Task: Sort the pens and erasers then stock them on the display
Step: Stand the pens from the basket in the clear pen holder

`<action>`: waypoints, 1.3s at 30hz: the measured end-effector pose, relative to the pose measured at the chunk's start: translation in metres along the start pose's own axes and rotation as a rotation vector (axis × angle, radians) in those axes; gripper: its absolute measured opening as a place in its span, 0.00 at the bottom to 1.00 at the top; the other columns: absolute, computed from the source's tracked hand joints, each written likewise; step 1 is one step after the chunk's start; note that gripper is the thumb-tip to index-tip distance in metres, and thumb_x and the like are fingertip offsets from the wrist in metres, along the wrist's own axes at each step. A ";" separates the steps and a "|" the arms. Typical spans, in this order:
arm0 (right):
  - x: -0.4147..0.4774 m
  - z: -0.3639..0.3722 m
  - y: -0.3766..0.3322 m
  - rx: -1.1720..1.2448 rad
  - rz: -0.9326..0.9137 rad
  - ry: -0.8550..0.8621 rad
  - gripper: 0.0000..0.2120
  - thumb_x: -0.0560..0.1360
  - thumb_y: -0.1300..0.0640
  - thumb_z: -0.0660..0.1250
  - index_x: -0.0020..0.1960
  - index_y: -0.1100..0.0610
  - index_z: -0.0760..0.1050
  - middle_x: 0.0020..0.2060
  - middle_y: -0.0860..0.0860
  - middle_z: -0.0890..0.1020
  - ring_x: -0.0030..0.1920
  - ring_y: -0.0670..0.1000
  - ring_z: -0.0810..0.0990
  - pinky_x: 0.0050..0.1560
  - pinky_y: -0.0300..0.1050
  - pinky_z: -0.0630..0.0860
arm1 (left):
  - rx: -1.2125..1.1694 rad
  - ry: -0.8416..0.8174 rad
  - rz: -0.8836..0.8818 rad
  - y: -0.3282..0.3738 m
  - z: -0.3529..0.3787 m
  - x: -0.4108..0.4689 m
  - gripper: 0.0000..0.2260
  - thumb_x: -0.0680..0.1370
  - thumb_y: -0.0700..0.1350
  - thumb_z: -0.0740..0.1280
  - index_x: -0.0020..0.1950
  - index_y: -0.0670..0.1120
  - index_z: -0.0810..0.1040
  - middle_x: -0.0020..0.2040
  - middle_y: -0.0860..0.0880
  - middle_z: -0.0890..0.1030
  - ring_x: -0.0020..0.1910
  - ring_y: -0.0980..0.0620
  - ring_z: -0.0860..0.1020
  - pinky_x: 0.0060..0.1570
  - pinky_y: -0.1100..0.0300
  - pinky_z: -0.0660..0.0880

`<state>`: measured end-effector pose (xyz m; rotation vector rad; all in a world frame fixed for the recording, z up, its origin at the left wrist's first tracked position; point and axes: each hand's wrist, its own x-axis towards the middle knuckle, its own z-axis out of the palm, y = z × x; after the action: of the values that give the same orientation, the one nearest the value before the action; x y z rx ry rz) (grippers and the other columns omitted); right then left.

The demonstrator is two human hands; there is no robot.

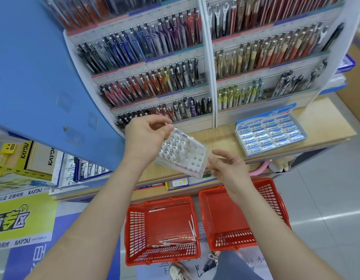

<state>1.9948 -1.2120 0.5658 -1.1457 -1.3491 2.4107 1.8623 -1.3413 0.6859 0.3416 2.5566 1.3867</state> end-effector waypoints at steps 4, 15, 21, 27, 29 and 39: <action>-0.001 0.003 0.008 -0.248 -0.050 0.031 0.15 0.71 0.56 0.74 0.56 0.58 0.78 0.41 0.50 0.82 0.39 0.45 0.79 0.42 0.38 0.74 | 0.221 -0.035 0.179 0.004 0.011 0.001 0.02 0.72 0.41 0.73 0.43 0.47 0.85 0.34 0.55 0.81 0.34 0.56 0.79 0.45 0.57 0.79; 0.001 0.011 0.023 -0.340 -0.042 0.065 0.17 0.70 0.53 0.74 0.56 0.61 0.80 0.49 0.52 0.83 0.51 0.47 0.80 0.47 0.35 0.73 | 0.585 -0.230 0.422 -0.004 0.046 0.011 0.08 0.75 0.46 0.69 0.48 0.44 0.84 0.44 0.47 0.84 0.45 0.48 0.80 0.50 0.55 0.74; 0.004 0.015 0.027 -0.340 -0.031 0.085 0.19 0.71 0.49 0.74 0.56 0.60 0.80 0.50 0.53 0.83 0.50 0.48 0.80 0.50 0.39 0.73 | 0.657 -0.270 0.444 -0.011 0.056 0.021 0.08 0.74 0.48 0.69 0.49 0.46 0.84 0.44 0.49 0.79 0.48 0.49 0.76 0.49 0.59 0.70; 0.006 0.017 0.026 -0.360 -0.013 0.081 0.19 0.73 0.49 0.71 0.56 0.63 0.80 0.53 0.50 0.83 0.56 0.46 0.79 0.45 0.32 0.69 | 0.718 -0.323 0.483 -0.018 0.064 0.025 0.10 0.73 0.51 0.70 0.50 0.47 0.83 0.46 0.52 0.76 0.52 0.50 0.72 0.53 0.59 0.66; 0.006 0.019 0.024 -0.371 -0.019 0.072 0.20 0.74 0.49 0.70 0.57 0.63 0.79 0.54 0.50 0.82 0.56 0.46 0.79 0.45 0.31 0.69 | 0.746 -0.335 0.500 -0.017 0.063 0.026 0.11 0.74 0.51 0.69 0.52 0.47 0.82 0.45 0.53 0.72 0.53 0.50 0.71 0.54 0.59 0.67; 0.014 0.035 -0.005 -0.486 -0.128 0.117 0.16 0.74 0.54 0.70 0.60 0.57 0.77 0.52 0.52 0.81 0.53 0.51 0.79 0.52 0.42 0.73 | 0.569 -0.175 0.478 -0.029 0.015 -0.001 0.13 0.78 0.40 0.63 0.61 0.45 0.79 0.51 0.47 0.78 0.51 0.48 0.76 0.51 0.55 0.72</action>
<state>1.9596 -1.2260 0.5726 -1.2291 -1.9632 1.9468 1.8651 -1.3451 0.6535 1.1704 2.7738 0.6505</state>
